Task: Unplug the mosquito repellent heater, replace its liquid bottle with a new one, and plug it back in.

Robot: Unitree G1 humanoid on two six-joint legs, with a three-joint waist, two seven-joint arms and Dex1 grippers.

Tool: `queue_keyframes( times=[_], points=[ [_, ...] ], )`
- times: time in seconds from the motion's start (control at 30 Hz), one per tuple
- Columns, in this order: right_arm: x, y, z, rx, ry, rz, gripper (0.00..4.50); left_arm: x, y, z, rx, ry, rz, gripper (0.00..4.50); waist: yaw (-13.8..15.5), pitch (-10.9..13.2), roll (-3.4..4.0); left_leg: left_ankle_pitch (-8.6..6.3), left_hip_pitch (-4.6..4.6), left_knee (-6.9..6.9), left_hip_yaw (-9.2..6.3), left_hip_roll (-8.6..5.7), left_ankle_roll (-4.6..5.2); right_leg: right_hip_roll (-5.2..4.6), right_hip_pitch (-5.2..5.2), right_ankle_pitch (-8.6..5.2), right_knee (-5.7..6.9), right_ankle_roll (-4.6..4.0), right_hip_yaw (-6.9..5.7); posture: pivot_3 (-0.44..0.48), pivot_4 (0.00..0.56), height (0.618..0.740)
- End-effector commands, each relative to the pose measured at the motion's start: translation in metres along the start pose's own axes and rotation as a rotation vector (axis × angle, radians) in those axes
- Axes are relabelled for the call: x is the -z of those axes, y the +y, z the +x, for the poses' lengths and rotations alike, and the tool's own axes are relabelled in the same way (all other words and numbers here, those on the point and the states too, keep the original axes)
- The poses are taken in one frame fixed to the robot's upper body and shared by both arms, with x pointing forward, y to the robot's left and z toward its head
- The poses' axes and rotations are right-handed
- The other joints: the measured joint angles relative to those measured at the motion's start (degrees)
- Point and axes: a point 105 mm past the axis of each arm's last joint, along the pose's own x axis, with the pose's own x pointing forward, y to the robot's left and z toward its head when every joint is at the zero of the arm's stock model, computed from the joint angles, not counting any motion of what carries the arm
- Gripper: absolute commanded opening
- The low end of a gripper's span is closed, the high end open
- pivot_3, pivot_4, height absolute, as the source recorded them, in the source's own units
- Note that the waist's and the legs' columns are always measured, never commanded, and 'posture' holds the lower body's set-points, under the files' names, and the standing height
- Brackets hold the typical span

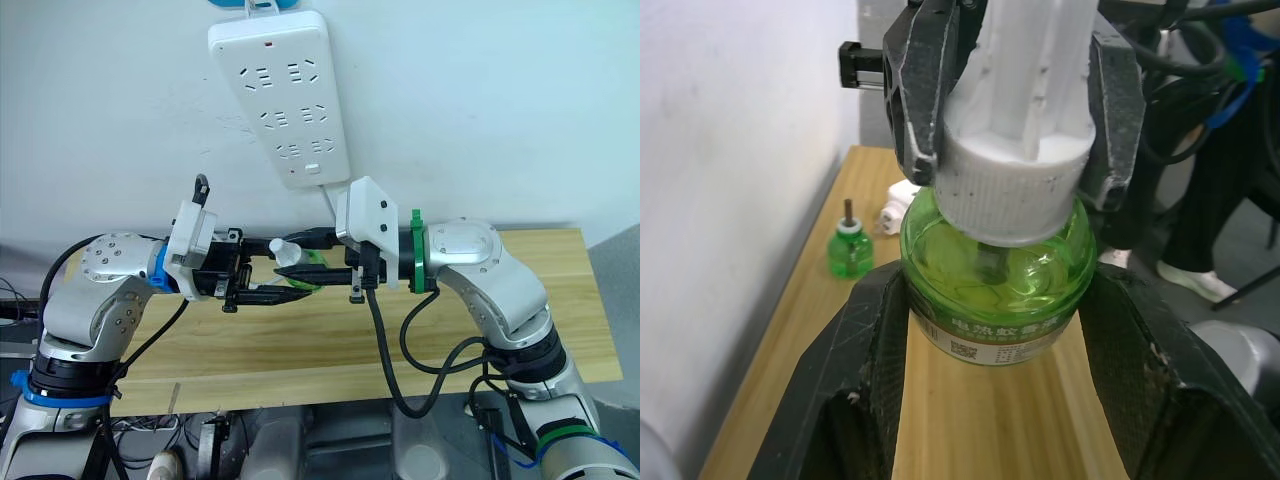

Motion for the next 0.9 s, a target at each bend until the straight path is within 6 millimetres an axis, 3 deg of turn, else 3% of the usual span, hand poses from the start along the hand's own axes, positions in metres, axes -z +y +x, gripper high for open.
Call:
queue_keyframes(
  times=[0.03,0.63,0.87,0.9],
  points=[
    [-0.001,0.026,0.007,-0.172,-0.014,-0.024,1.12,-0.015,0.001,-0.006,0.014,-0.041,0.037,2.19,0.00,0.00,0.00,0.00,0.00,0.00,0.00,0.00,0.00,0.00,0.00,0.00,0.00,0.00,0.00,-0.149,0.418,0.730],
    [-0.002,0.026,0.004,-0.216,-0.006,-0.033,1.12,-0.016,0.003,-0.008,0.028,-0.029,0.073,2.19,0.01,0.00,0.00,0.00,0.00,0.05,-0.01,0.00,0.00,0.00,0.00,0.00,0.05,0.00,-0.01,-0.147,0.420,0.730],
    [-0.011,0.011,0.000,-0.094,-0.018,0.017,3.52,-0.015,0.008,-0.013,-0.080,-0.030,0.136,2.19,-0.06,0.00,0.00,0.00,0.00,0.07,-0.01,0.01,0.00,0.00,0.00,0.00,0.06,0.00,-0.01,-0.148,0.420,0.730],
    [-0.011,0.010,-0.001,-0.068,-0.014,0.021,3.52,-0.014,0.007,-0.013,-0.095,-0.028,0.137,2.19,-0.07,0.00,0.00,0.00,0.00,0.06,-0.02,0.01,0.00,0.00,0.00,0.00,0.07,0.00,-0.01,-0.149,0.420,0.730]
  ],
)
